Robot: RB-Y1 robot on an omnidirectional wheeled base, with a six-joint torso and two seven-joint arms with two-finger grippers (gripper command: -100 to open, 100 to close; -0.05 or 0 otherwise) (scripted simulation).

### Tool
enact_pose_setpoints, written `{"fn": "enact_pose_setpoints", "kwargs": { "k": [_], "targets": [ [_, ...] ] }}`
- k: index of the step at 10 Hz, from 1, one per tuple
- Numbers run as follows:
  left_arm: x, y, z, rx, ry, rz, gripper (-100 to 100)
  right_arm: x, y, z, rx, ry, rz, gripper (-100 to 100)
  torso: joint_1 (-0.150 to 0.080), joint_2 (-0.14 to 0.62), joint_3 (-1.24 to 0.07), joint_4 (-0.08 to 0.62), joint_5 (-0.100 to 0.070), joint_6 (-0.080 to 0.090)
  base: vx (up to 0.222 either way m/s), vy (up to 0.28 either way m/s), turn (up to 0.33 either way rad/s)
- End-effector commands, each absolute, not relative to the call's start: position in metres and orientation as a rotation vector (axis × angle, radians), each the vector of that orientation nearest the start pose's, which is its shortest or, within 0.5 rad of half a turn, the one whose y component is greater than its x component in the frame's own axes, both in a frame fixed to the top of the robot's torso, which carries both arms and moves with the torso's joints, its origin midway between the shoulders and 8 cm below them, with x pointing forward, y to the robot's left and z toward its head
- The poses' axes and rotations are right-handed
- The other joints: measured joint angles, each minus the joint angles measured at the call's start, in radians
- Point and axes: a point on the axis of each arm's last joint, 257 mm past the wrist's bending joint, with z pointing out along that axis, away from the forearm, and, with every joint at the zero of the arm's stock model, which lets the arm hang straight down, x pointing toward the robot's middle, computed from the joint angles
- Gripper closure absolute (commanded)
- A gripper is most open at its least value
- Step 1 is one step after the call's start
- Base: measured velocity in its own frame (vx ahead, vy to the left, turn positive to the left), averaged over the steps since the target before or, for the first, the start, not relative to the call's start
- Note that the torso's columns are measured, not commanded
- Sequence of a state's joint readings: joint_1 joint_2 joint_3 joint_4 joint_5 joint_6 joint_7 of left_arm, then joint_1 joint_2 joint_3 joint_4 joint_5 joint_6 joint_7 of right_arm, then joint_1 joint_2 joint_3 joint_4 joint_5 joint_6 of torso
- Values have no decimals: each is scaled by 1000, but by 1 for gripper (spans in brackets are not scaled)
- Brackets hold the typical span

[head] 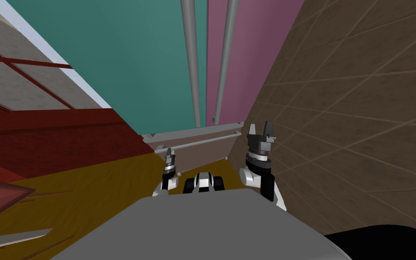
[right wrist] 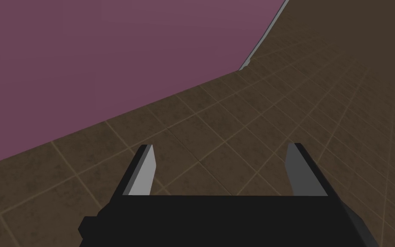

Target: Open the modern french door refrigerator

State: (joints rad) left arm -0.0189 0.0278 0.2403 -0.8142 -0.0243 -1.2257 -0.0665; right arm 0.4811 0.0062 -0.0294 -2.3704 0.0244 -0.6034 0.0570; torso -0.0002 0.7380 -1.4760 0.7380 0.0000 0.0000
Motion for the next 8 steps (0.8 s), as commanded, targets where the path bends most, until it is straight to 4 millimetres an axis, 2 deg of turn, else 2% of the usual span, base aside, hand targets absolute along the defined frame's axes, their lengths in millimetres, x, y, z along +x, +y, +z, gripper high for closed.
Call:
{"fn": "enact_pose_setpoints", "kwargs": {
  "k": [1,2,4,5,6,8],
  "targets": [
    [426,324,-265,-844,778,-1131,-100,303,-274,86,453,485,1252,0,0,0,0,0,0,0,-5,-3,2],
    [414,322,-271,-847,777,-1127,100,303,-274,86,453,485,1252,0,1,-1,0,0,0,0,12,10,-35],
    [398,320,-278,-848,774,-1123,100,303,-274,86,453,485,1252,0,4,-7,-3,-5,3,1,21,9,-29],
    [404,320,-271,-837,765,-1129,100,303,-274,86,453,485,1252,0,4,-8,-4,-6,4,1,0,0,0],
    [397,329,-269,-817,782,-1161,100,303,-274,86,453,485,1252,0,4,-7,-4,-5,3,1,25,-91,192],
    [393,334,-268,-813,792,-1180,100,303,-274,86,453,485,1252,0,2,-3,-1,-3,1,-3,36,-111,197]
  ]
}}
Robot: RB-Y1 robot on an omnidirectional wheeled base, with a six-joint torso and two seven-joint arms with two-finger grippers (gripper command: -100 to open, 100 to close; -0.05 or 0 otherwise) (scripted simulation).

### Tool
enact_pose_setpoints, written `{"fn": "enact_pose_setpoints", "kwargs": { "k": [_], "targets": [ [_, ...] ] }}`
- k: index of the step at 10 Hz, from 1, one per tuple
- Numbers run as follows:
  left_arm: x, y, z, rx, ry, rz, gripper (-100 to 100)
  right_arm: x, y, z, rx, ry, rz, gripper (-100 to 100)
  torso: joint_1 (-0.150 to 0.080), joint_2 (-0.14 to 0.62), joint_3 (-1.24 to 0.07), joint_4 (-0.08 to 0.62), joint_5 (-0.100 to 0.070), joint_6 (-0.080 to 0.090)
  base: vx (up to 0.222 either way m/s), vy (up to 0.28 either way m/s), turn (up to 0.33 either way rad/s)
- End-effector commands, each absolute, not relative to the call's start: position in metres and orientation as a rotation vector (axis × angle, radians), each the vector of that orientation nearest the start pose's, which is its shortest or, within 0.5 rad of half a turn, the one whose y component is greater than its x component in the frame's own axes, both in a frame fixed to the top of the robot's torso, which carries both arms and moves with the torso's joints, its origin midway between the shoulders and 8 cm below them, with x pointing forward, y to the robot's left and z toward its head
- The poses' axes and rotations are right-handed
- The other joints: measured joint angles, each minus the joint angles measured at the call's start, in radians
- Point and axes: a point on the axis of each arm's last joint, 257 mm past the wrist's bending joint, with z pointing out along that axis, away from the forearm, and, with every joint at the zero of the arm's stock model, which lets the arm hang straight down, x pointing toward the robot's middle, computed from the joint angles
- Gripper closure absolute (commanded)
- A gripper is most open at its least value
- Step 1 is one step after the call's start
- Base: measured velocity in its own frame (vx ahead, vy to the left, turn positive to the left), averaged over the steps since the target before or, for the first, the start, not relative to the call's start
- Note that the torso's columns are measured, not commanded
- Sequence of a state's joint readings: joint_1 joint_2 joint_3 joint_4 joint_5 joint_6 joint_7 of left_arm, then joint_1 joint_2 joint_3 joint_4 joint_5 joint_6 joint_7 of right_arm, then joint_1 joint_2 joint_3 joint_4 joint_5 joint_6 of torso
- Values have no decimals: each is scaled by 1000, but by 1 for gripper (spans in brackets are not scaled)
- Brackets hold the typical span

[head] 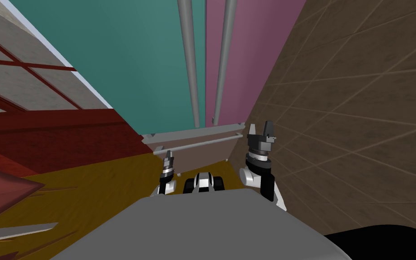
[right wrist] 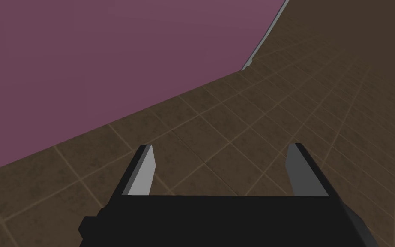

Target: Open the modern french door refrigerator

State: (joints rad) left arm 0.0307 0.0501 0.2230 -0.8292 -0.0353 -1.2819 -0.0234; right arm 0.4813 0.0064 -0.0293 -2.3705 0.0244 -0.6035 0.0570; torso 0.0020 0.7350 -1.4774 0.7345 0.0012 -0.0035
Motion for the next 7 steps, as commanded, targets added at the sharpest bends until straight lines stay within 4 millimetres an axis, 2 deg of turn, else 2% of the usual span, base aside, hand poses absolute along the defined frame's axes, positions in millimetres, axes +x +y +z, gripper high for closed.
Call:
{"fn": "enact_pose_setpoints", "kwargs": {
  "k": [1,7],
  "targets": [
    [390,338,-267,-808,804,-1197,100,303,-274,86,453,485,1252,0,2,2,1,1,0,0,27,-119,205],
    [370,357,-264,-790,890,-1304,100,303,-274,86,453,485,1252,0,1,2,1,3,-1,1,21,-132,213]
  ]
}}
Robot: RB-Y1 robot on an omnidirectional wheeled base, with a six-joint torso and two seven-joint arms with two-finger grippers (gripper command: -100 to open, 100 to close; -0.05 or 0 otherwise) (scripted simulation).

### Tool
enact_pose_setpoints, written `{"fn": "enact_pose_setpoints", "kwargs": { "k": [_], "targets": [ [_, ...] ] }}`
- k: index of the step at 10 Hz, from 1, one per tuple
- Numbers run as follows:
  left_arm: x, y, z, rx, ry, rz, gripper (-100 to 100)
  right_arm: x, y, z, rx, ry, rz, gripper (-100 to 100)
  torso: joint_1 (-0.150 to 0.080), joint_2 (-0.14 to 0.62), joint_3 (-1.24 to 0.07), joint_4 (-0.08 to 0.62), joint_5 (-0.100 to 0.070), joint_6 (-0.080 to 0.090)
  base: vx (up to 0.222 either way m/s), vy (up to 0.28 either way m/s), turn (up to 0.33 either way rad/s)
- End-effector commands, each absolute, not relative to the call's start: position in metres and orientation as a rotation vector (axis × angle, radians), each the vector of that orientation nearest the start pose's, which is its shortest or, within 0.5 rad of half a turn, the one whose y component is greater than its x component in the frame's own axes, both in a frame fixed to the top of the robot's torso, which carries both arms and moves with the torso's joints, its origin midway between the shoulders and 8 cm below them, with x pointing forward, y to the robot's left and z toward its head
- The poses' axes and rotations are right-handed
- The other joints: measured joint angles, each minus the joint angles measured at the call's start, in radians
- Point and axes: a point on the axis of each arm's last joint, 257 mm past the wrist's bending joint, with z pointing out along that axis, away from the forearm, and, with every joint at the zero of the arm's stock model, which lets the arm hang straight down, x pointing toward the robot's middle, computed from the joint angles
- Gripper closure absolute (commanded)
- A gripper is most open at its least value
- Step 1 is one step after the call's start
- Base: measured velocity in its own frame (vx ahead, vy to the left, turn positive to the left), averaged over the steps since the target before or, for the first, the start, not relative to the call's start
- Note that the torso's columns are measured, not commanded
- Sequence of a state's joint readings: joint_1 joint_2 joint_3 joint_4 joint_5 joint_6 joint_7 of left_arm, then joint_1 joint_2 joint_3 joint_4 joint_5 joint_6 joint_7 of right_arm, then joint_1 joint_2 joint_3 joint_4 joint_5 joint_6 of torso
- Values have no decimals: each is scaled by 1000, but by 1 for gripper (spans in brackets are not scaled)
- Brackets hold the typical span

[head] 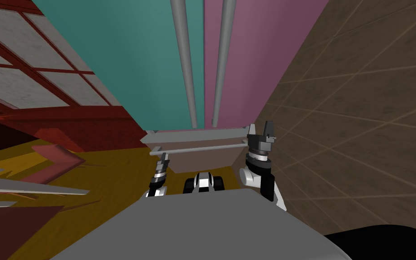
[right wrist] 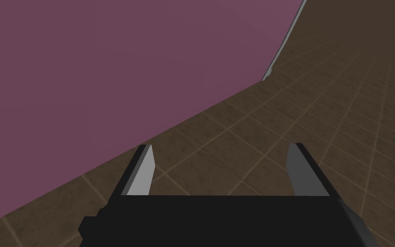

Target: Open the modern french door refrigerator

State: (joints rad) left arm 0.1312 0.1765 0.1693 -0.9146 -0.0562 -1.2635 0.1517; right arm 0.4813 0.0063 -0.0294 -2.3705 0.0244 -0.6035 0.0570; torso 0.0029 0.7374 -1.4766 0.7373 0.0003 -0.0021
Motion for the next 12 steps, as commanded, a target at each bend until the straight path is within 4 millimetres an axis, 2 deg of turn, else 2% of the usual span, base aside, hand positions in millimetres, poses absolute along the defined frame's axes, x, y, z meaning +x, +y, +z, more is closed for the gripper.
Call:
{"fn": "enact_pose_setpoints", "kwargs": {
  "k": [1,2,11,12],
  "targets": [
    [372,354,-264,-785,880,-1294,100,303,-274,86,453,485,1252,0,0,1,0,0,0,0,-2,-56,64],
    [367,356,-262,-782,883,-1307,100,303,-274,86,453,485,1252,0,0,0,0,1,0,4,-118,-3,21],
    [353,356,-262,-775,899,-1333,100,303,-274,86,453,485,1252,0,-3,2,1,1,-1,1,-163,-20,31],
    [346,357,-263,-774,905,-1340,100,303,-274,86,453,485,1252,0,-3,-4,-2,1,-2,3,-145,-7,46]
  ]
}}
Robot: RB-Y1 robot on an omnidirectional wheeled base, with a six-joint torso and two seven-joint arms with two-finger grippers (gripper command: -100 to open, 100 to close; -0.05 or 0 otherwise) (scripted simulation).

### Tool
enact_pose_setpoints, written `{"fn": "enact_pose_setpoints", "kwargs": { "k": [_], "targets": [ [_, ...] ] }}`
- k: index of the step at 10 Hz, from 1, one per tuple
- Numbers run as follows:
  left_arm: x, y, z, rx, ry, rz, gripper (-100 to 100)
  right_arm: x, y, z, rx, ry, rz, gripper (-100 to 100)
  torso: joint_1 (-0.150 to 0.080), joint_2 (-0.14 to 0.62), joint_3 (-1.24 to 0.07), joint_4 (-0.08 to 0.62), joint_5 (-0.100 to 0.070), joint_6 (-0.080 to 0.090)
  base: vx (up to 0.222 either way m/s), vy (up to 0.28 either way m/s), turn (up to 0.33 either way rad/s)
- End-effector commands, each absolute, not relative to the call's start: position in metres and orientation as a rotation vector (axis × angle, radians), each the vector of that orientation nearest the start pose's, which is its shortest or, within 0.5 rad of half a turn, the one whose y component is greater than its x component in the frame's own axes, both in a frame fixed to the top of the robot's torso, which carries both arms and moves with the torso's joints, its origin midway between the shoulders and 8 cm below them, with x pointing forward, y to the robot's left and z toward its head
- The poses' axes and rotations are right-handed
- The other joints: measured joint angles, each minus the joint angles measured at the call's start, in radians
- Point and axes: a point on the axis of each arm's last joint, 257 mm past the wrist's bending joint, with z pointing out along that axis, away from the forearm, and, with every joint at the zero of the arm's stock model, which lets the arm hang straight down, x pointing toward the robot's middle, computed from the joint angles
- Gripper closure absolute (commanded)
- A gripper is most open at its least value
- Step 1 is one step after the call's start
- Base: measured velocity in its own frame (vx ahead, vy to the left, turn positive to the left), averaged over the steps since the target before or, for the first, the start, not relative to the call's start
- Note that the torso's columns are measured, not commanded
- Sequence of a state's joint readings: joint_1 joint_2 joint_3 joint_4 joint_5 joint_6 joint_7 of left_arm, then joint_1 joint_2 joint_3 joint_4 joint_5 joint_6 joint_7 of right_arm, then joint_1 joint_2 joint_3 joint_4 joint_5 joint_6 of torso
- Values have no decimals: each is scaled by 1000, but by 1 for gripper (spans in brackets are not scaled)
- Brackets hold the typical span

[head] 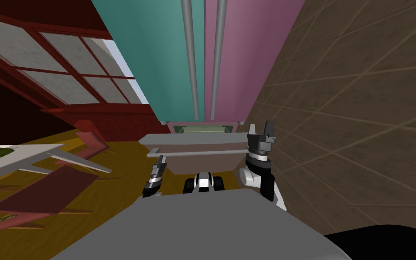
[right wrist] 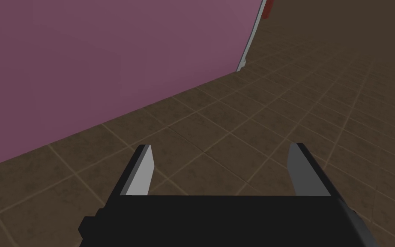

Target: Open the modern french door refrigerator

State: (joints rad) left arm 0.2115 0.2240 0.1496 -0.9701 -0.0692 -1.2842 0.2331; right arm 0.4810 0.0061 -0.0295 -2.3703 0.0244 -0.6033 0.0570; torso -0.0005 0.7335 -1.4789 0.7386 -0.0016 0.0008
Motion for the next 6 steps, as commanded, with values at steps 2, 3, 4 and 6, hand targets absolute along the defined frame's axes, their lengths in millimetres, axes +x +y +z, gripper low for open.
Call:
{"fn": "enact_pose_setpoints", "kwargs": {
  "k": [2,3,4,6],
  "targets": [
    [341,357,-262,-769,907,-1347,100,303,-274,86,453,485,1252,0,1,7,4,0,2,-2,-192,-14,38],
    [338,358,-261,-766,908,-1351,100,303,-274,86,453,485,1252,0,0,7,4,0,2,-2,-185,-28,46],
    [351,370,-252,-769,910,-1348,-100,303,-274,86,453,485,1252,0,0,6,3,0,1,-2,-113,-56,9],
    [361,382,-242,-769,910,-1347,-100,303,-274,86,453,485,1252,0,-2,-2,-1,-2,1,-1,-46,-73,-2]
  ]
}}
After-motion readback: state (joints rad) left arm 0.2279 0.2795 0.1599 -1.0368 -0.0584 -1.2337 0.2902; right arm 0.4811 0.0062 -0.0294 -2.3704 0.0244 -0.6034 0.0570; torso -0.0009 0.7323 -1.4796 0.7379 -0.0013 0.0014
